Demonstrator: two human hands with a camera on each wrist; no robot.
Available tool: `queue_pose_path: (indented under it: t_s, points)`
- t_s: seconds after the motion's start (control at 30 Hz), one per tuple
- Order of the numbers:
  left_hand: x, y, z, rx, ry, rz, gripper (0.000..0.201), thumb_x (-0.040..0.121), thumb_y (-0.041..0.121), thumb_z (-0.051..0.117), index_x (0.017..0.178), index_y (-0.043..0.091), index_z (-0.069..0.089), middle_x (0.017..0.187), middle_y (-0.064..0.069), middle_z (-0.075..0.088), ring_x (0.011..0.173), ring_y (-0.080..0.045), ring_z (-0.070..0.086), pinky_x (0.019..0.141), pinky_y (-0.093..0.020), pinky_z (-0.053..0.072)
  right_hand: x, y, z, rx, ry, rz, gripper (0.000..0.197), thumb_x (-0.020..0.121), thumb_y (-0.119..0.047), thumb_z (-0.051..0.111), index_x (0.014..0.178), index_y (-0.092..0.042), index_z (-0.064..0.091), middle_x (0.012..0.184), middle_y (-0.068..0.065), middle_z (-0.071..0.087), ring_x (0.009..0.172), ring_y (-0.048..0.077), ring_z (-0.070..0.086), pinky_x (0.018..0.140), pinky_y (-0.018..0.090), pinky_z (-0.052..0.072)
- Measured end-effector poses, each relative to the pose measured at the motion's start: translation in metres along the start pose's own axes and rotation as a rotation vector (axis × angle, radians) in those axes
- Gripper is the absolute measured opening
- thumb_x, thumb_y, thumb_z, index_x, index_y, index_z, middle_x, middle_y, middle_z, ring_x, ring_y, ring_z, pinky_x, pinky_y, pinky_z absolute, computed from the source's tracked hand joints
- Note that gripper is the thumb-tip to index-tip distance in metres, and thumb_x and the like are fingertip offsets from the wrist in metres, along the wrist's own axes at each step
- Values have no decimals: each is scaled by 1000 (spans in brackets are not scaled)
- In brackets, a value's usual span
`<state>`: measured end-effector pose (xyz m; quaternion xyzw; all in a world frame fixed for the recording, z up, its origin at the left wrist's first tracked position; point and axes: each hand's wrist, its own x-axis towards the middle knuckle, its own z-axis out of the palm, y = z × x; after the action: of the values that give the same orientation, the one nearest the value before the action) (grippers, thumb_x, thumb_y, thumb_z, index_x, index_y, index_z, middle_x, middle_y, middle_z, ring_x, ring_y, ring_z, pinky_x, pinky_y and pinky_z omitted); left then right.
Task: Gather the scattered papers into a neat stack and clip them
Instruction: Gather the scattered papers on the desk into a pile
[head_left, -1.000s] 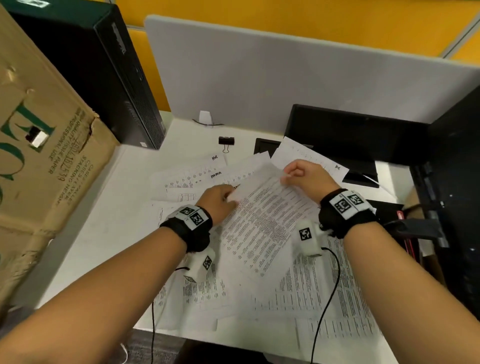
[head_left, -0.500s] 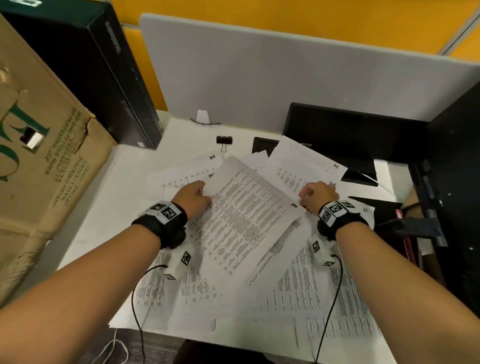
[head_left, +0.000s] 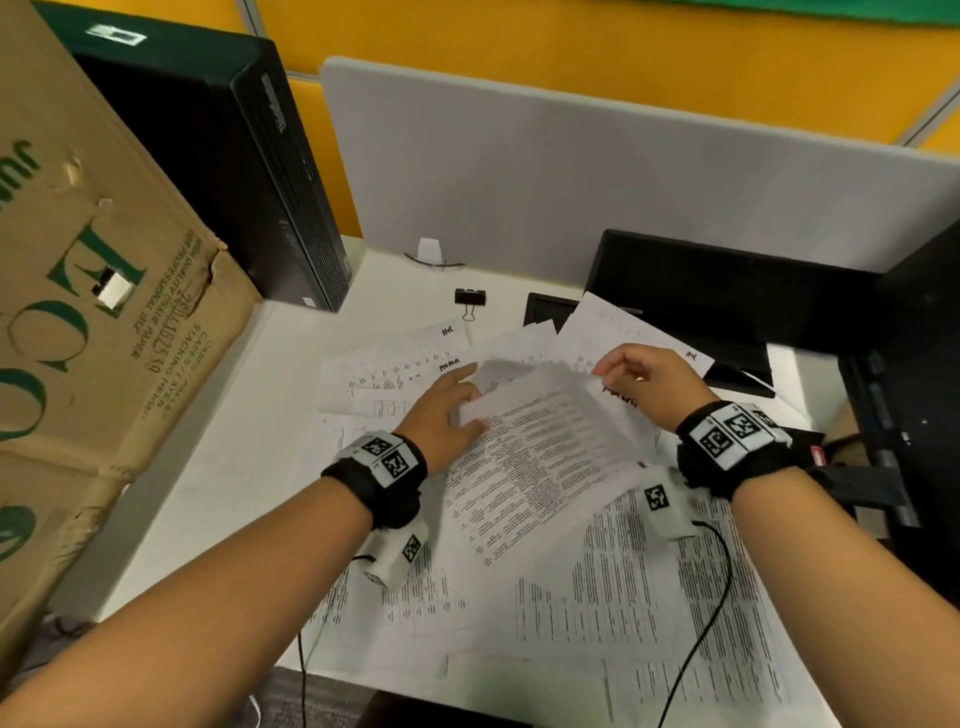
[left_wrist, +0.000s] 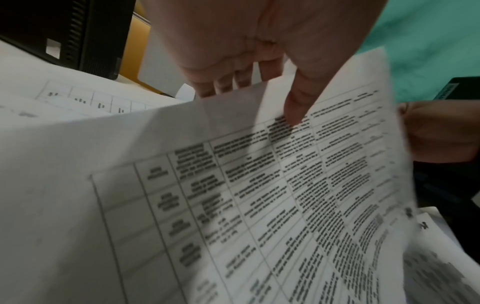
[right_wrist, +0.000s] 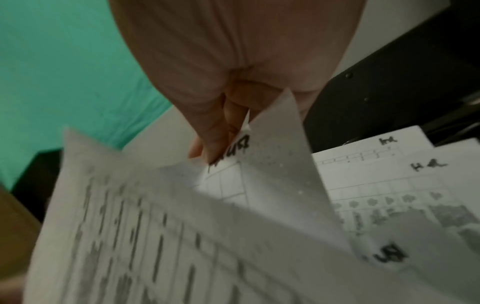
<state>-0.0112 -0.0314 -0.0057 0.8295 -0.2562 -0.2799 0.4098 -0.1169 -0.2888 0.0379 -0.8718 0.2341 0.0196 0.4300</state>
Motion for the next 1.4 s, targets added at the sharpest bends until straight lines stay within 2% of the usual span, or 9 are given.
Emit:
queue_pose_path:
  t_s: [0.2,0.37,0.57,0.67,0.83,0.93,1.03,1.23,1.4]
  points:
    - [1,9,-18,-236,203,-37,12,89,13,63,90,22,55,85,-8,61,68,-16,53,63,-33,53,0,-8,-7,245,98,49,24,94,-44,55,104,-26,67,100,-8,70,95,13,66,87,33,52]
    - [14,11,-40,-512,363,-97,45,87,9,64,115,37,41,115,-14,66,106,-27,65,92,-38,53,-8,6,18,654,39,254,61,72,-75,57,109,-27,61,103,7,67,85,19,65,83,39,52]
    - [13,13,-24,-496,249,-143,75,90,3,61,140,29,12,107,-6,64,94,-15,65,86,-26,49,-14,9,48,377,30,178,31,89,-14,68,119,-19,63,111,-3,72,99,17,70,90,38,54]
    - [10,-6,-13,-330,210,-252,69,87,7,66,138,24,22,99,0,55,84,-14,59,77,-23,52,-13,23,34,331,184,209,25,90,-11,63,113,-20,65,109,-2,72,99,19,68,94,39,52]
    - [4,-48,-12,-5,332,-507,48,82,11,65,127,11,50,128,-14,49,114,-30,55,90,-31,45,-20,55,2,411,386,380,18,88,-10,61,98,-23,68,106,6,72,99,26,67,91,43,52]
    - [1,-58,-10,-33,292,-554,53,81,9,65,130,8,48,130,-16,49,115,-31,54,87,-31,44,-24,61,-3,520,384,384,26,92,-1,57,116,-9,62,91,1,67,98,18,70,82,26,53]
    - [1,-60,-5,-53,266,-535,56,79,5,67,131,8,46,128,-13,51,113,-29,54,80,-26,41,-21,66,1,497,394,410,37,90,-7,63,125,2,56,84,-2,59,117,39,58,89,38,47]
    - [0,-54,2,-155,327,-521,56,77,3,70,125,9,41,104,-7,52,86,-19,53,55,-20,35,-18,75,19,494,344,467,34,88,-4,62,122,2,57,107,17,65,117,42,58,97,48,47]
    - [-9,-54,8,-248,263,-642,63,68,20,84,120,7,49,107,-8,60,94,-25,60,73,-30,51,-19,81,24,519,339,507,36,91,-1,59,127,4,55,126,22,61,112,35,60,93,38,48]
